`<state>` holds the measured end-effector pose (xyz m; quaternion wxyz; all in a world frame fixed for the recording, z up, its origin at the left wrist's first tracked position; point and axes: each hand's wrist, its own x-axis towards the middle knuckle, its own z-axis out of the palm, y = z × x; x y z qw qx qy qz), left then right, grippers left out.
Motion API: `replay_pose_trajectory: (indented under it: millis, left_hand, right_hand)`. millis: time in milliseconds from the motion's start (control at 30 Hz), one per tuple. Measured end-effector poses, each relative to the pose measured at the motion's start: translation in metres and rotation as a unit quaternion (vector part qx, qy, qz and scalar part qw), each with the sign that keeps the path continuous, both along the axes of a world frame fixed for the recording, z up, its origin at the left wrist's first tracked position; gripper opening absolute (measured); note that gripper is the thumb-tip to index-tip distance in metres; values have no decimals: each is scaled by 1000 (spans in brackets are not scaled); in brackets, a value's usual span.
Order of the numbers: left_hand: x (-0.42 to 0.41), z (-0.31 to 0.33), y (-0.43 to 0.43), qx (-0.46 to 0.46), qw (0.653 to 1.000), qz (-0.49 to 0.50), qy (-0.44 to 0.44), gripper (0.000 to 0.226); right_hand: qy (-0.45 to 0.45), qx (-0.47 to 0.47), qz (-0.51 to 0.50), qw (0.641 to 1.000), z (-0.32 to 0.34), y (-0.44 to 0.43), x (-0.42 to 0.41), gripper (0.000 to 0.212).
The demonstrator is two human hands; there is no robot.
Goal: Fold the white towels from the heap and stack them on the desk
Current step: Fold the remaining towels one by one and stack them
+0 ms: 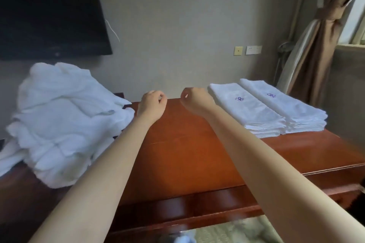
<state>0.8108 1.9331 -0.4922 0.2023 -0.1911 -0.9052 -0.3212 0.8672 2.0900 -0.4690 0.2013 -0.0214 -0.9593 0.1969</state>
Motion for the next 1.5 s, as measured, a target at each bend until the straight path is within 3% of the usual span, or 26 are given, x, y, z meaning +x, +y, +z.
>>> replay_pose_trajectory:
  millis: [300, 567, 667, 767, 867, 933, 1000, 1067, 1133, 1200, 1500]
  left_hand:
    - [-17, 3, -180, 26, 995, 101, 1, 24]
    - [-71, -4, -249, -3, 984, 177, 10, 28]
    - [-91, -1, -261, -31, 976, 211, 35, 32]
    - [-109, 2, -268, -72, 966, 243, 47, 40]
    - [-123, 3, -269, -116, 958, 261, 2, 47]
    - [-128, 3, -269, -132, 952, 277, -5, 46]
    - [-129, 3, -270, -150, 945, 290, -6, 47]
    - [-127, 3, -272, -162, 941, 298, -13, 47]
    - [-123, 5, -271, -176, 937, 302, -7, 44]
    - [-116, 7, -267, -188, 935, 302, 6, 45]
    - [-81, 28, -213, -160, 947, 266, 86, 29]
  right_hand:
    - [-29, 28, 110, 993, 10, -160, -48, 23]
    - [-84, 21, 149, 985, -3, -218, -130, 35]
    - [-92, -23, 161, 982, -3, -231, -162, 39]
    - [-89, -85, 178, 976, 1, -241, -192, 59]
    - [-160, -222, 192, 942, 2, -257, -207, 82]
    - [-196, -253, 194, 928, -3, -270, -211, 78]
    - [-198, -213, 185, 939, -10, -275, -213, 62]
    - [-132, -191, 191, 954, -16, -271, -219, 20]
    - [-56, -200, 205, 956, -18, -261, -219, 40]
    - [-2, -235, 215, 948, -16, -248, -208, 47]
    - [27, -386, 215, 897, 2, -156, -113, 23]
